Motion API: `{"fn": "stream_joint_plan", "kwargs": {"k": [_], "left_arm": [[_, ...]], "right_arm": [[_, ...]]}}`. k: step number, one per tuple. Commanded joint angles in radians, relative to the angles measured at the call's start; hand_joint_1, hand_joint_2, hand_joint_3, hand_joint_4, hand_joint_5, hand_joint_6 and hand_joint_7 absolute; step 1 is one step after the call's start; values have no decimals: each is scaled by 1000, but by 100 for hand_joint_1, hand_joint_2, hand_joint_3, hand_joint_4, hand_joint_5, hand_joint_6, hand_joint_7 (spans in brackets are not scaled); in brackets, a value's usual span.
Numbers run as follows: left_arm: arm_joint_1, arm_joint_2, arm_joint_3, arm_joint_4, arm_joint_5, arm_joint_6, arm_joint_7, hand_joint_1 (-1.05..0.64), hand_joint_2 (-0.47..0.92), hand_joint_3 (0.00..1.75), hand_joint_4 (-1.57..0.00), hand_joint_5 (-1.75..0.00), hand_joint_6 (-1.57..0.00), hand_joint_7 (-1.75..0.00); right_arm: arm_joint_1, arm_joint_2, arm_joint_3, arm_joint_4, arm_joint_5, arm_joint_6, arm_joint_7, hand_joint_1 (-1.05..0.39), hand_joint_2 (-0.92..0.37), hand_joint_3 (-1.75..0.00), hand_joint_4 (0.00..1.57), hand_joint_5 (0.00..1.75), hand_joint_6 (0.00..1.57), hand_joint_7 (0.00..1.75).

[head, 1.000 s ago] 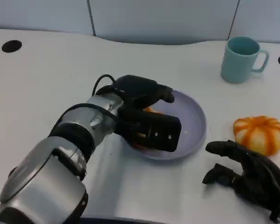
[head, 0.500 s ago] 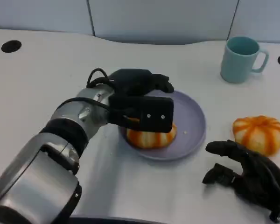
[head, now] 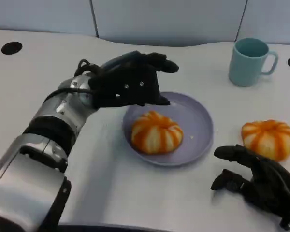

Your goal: Grasp the bread from the table and place it into the plate.

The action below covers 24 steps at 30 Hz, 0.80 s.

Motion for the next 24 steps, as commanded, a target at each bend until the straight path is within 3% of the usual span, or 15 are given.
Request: {"fn": "stream_joint_plan", "kwargs": {"k": [1,10,18,24], "left_arm": [[40,39,67,-20,-81,-41,-67,-76,92,24,-11,-83,-37,-19],[115,63,156,-55,-193,-77,-168,-71,92,26,-7,-98,-39,-14],[217,62,248,-112,-309,-121,-204,-67,92,27,-10,-95,-39,-11],[338,57,332,-235,-437,-103,-242,-68,92,26,-26,-68,-45,-6]], "right_arm": [[11,-21,-8,29,-7,13,-4,-39,-92,-13,53,133,57,83],[13,-21,-7,24,-9,9,-7,-39,-92,-13,52,133,58,83],[10,-21,-12,37,-5,6,-1,-37,-92,-14,52,133,58,82],[6,-21,-12,46,-5,2,7,-37,-92,-15,52,132,59,81]]}}
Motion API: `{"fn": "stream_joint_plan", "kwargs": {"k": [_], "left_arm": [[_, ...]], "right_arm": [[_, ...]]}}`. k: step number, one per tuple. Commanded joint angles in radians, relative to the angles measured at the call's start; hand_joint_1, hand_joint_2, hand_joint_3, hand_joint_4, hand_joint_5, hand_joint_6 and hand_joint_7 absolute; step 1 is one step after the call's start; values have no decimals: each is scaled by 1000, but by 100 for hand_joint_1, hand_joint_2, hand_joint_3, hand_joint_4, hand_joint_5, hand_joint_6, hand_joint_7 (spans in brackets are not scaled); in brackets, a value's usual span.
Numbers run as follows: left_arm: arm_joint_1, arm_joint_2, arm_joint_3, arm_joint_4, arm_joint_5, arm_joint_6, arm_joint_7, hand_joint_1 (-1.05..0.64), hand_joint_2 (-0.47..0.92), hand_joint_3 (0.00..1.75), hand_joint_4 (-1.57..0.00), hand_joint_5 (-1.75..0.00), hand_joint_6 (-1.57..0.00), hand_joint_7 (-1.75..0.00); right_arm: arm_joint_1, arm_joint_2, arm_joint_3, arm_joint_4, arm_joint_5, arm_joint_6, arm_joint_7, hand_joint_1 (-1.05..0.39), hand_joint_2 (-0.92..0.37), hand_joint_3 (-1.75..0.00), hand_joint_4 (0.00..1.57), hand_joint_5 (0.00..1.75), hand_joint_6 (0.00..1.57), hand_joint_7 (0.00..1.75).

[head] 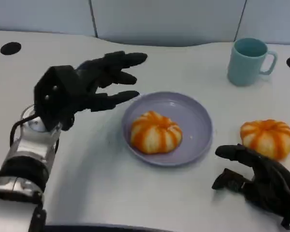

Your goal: Grasp the bread from the table and place it into the plate.

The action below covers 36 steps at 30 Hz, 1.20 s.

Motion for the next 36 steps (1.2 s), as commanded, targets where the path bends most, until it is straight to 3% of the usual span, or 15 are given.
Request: {"fn": "stream_joint_plan", "kwargs": {"k": [1,4,7,19,24,36], "left_arm": [[88,10,38,-114,-61,17,-22,-68,92,26,-28,-66,-46,-6],[123,6,47,-172,-94,45,-46,-68,92,26,-29,-63,-47,-6],[176,2,63,-248,-148,83,-86,-56,92,26,-30,-63,-47,-5],[294,-7,86,-419,-227,221,-91,-53,92,25,-37,-68,-50,-5],[362,-42,123,-500,-308,301,-90,-50,92,22,-46,-77,-57,-8],[473,-48,172,-657,-438,512,-125,-49,92,19,-44,-94,-60,-6]], "right_arm": [[13,-16,-7,29,-6,5,-1,-37,-92,-16,52,131,59,81],[12,-17,-7,28,-7,8,-4,-37,-92,-16,52,131,59,81],[12,-17,-6,24,-9,13,-10,-38,-92,-15,53,131,59,81],[13,-16,-4,20,-8,6,-5,-38,-92,-13,53,132,60,82],[11,-16,-5,26,-6,7,-3,-38,-92,-14,54,131,60,80],[13,-17,-5,23,-7,0,2,-40,-92,-14,53,132,62,80]]}}
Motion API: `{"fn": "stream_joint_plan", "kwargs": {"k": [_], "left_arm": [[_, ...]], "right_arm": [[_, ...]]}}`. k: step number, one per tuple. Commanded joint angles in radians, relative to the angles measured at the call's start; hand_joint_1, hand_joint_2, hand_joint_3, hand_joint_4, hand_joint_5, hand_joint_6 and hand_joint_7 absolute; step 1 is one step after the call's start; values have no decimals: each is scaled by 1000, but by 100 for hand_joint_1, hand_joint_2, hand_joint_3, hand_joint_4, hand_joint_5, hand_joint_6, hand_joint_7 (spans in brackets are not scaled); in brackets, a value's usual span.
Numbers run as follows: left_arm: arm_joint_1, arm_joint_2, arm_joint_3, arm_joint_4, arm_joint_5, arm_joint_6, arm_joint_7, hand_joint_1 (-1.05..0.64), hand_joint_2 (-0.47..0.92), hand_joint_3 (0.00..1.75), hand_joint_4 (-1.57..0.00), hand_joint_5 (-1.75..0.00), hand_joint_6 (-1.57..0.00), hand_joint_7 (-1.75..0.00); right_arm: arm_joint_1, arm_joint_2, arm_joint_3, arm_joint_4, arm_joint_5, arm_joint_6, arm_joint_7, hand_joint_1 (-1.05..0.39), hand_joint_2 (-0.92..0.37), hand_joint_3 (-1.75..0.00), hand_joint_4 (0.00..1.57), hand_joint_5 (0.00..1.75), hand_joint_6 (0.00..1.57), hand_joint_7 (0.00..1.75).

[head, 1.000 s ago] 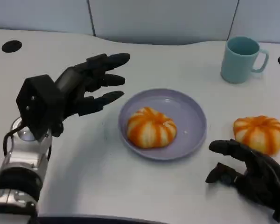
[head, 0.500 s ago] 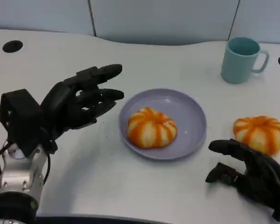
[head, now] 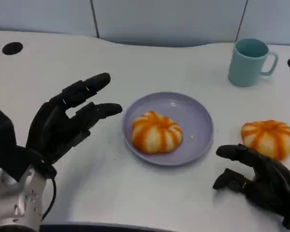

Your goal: Grasp the bread from the table and place it into the plate.

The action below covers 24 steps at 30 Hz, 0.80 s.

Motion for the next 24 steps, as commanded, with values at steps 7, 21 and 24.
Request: {"fn": "stream_joint_plan", "kwargs": {"k": [7,21,24], "left_arm": [[102,2,49,-102,-88,119,3,-49,92,19,-43,-100,-64,-7],[206,-5,85,-129,-168,273,-15,-46,92,25,-41,-117,-74,-10],[213,-5,92,-124,-174,294,-24,-47,92,24,-44,-120,-76,-11]], "right_arm": [[25,-12,-2,2,-6,12,-9,-40,-92,-12,52,132,63,79],[34,-16,3,-16,-9,16,-9,-39,-92,-13,52,132,62,78],[36,-15,3,-17,-9,14,-10,-40,-92,-12,52,132,61,78]]}}
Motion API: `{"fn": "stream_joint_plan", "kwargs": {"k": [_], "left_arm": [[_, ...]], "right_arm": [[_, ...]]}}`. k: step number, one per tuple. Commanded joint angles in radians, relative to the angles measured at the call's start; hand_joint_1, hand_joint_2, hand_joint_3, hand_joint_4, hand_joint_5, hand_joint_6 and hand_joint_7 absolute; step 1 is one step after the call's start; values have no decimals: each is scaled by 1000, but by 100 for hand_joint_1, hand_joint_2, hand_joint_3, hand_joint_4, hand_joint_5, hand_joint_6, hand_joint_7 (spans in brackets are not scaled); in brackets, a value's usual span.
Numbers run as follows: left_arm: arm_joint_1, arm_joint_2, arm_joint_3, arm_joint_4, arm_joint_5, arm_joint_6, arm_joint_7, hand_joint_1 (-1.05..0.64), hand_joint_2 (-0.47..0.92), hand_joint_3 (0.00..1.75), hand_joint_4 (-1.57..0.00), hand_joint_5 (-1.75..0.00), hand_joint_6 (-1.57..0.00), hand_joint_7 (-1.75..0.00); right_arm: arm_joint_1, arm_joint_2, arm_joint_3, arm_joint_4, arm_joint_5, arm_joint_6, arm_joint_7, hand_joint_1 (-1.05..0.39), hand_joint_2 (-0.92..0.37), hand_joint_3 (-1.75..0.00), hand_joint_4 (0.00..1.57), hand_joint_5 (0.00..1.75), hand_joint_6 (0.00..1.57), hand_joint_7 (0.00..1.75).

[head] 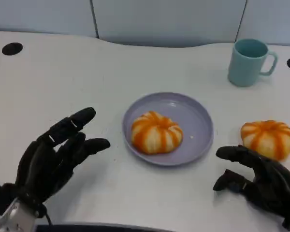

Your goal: Grasp the bread from the table and place it into the plate.

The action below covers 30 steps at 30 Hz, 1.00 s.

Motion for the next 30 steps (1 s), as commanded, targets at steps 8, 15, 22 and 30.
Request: {"fn": "stream_joint_plan", "kwargs": {"k": [8,15,22,30], "left_arm": [[56,22,12,6,6,27,-33,-48,92,31,-48,-129,-82,-16],[88,13,12,-8,2,44,-24,-43,92,28,-43,-141,-83,-23],[128,-45,22,-30,20,18,77,-41,92,24,-54,-148,-67,-73],[139,-64,27,-18,24,-11,84,-38,92,23,-54,-156,-62,-85]], "right_arm": [[24,-15,-4,1,-4,9,-3,-38,-92,-14,52,132,61,78],[26,-18,-5,-1,-2,10,2,-40,-92,-13,52,133,59,80],[27,-28,-17,4,6,15,14,-39,-92,-13,53,131,62,75],[17,-34,-25,23,-1,-4,16,-40,-92,-13,52,134,63,76]]}}
